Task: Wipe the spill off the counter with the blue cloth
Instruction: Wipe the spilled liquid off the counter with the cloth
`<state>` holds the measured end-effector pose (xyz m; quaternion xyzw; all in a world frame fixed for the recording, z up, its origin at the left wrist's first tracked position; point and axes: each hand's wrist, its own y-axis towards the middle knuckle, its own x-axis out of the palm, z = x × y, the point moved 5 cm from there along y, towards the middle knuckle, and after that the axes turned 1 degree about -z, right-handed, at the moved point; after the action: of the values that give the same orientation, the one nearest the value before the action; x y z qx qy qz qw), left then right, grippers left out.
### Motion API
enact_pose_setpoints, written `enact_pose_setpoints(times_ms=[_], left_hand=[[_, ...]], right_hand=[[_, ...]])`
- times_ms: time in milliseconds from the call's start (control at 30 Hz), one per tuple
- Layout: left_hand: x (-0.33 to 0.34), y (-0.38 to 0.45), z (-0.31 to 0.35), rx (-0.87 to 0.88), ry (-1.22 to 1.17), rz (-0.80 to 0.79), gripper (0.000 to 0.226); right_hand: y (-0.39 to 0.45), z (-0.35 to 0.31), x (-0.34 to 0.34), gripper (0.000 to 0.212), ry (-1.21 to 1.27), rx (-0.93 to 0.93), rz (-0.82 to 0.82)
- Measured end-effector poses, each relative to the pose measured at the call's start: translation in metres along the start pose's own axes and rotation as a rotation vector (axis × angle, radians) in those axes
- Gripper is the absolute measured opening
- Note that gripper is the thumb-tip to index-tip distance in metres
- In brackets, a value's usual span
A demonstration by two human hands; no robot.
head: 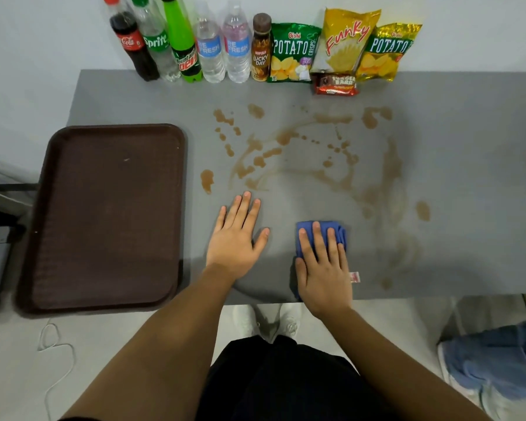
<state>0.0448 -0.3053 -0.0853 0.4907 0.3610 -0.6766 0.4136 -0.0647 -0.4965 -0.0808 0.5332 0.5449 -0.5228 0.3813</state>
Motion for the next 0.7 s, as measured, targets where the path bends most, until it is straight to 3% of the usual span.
enact_pose_setpoints(times_ms=[200, 433, 700], left_hand=[[0.003, 0.0, 0.0, -0.005, 0.003, 0.008, 0.07], [0.002, 0.0, 0.0, -0.014, 0.015, -0.014, 0.071], [-0.005, 0.0, 0.01, -0.081, -0.03, -0.008, 0.069]], right_hand=[[0.04, 0.016, -0.014, 0.06, 0.008, -0.162, -0.017], [0.065, 0.074, -0.036, 0.06, 0.038, -0.065, -0.011], [0.027, 0.107, -0.027, 0.062, -0.031, -0.054, -0.046]])
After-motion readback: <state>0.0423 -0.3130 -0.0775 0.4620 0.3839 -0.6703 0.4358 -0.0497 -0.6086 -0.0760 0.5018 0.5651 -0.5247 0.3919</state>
